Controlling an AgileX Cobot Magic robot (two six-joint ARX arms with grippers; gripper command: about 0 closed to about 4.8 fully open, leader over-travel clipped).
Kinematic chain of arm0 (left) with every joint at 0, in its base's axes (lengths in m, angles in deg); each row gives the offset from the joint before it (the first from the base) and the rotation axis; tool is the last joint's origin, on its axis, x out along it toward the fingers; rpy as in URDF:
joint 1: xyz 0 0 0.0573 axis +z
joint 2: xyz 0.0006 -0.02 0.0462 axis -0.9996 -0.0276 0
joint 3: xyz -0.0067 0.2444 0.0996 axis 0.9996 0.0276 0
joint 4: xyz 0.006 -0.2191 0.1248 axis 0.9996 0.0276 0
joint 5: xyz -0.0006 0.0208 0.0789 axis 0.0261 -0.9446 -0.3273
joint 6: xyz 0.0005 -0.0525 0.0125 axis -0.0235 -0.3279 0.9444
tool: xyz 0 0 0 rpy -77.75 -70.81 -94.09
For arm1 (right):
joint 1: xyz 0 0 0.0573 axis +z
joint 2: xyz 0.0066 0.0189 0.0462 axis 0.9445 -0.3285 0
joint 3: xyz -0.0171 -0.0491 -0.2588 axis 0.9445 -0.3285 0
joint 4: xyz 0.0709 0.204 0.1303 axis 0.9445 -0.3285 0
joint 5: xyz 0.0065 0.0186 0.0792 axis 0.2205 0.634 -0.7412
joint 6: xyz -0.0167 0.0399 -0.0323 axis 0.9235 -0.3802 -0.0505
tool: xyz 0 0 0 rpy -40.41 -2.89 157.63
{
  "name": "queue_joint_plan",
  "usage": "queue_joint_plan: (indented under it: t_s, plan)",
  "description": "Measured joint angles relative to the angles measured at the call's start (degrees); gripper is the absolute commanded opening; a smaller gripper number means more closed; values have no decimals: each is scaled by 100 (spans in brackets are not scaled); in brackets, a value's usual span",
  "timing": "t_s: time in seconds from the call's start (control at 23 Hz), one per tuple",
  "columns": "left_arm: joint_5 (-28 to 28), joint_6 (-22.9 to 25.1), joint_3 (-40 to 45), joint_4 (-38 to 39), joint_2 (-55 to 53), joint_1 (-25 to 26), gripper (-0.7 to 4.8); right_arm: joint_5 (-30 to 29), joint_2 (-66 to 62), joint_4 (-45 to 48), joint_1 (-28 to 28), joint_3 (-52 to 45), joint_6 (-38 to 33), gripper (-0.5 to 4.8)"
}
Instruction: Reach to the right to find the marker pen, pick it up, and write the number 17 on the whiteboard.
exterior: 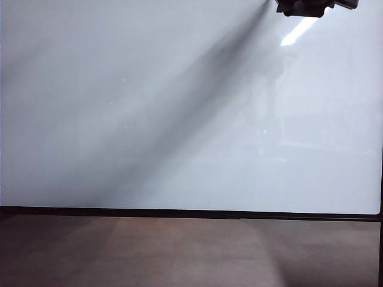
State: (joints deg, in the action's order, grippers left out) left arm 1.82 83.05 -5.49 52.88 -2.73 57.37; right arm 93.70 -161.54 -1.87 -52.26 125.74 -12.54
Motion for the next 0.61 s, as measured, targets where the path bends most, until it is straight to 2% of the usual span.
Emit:
queue_joint_plan:
  t_s: [0.61]
  plan:
    - [0, 0, 0, 0, 0, 0, -5, -63, 352, -175, 35, -116, -44, -7]
